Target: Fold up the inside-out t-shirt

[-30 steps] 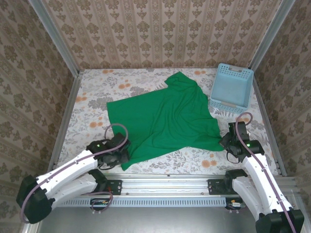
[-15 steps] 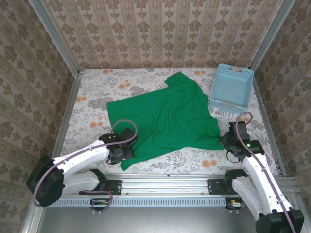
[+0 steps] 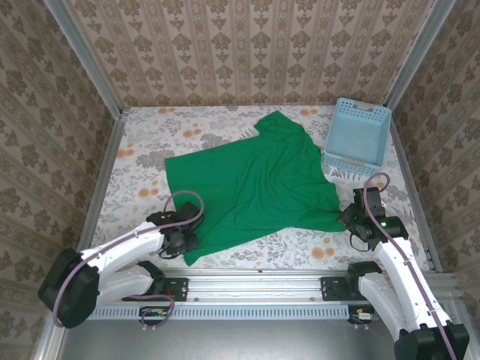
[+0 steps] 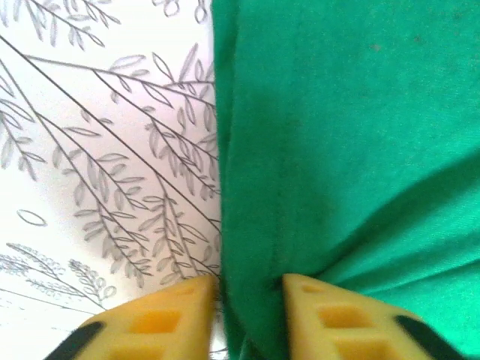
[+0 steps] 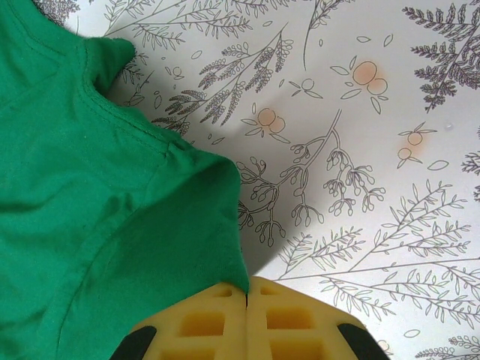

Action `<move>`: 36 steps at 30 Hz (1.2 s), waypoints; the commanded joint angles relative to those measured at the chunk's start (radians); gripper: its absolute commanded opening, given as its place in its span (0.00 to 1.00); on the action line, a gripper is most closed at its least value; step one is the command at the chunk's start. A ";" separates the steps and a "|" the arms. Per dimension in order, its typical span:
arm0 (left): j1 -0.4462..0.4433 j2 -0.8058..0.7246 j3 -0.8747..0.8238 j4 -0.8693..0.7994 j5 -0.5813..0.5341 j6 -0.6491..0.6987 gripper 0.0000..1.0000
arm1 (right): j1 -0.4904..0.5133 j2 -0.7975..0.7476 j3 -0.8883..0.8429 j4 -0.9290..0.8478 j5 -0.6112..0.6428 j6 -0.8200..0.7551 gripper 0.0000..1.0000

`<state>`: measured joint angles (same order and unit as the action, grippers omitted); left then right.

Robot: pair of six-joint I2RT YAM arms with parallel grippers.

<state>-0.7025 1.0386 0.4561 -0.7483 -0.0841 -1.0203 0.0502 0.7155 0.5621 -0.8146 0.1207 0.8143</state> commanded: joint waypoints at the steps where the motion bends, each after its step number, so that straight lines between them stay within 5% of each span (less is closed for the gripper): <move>1: 0.037 -0.091 -0.027 -0.064 0.002 0.002 0.21 | -0.007 -0.010 0.027 -0.024 0.022 -0.006 0.00; 11: 0.081 -0.258 -0.040 -0.159 0.052 0.009 0.26 | -0.018 -0.005 0.028 -0.019 0.020 -0.010 0.00; 16: -0.092 -0.297 0.022 -0.226 0.014 -0.108 0.46 | -0.019 -0.005 0.033 -0.023 0.016 -0.014 0.00; 21: -0.237 -0.276 0.009 -0.231 0.014 -0.223 0.52 | -0.019 -0.005 0.031 -0.019 0.013 -0.012 0.00; 36: -0.312 -0.235 -0.060 -0.120 0.041 -0.244 0.20 | -0.021 -0.003 0.041 -0.022 0.014 -0.017 0.00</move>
<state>-1.0031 0.7994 0.4053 -0.8593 -0.0486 -1.2549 0.0368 0.7155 0.5659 -0.8154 0.1211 0.8104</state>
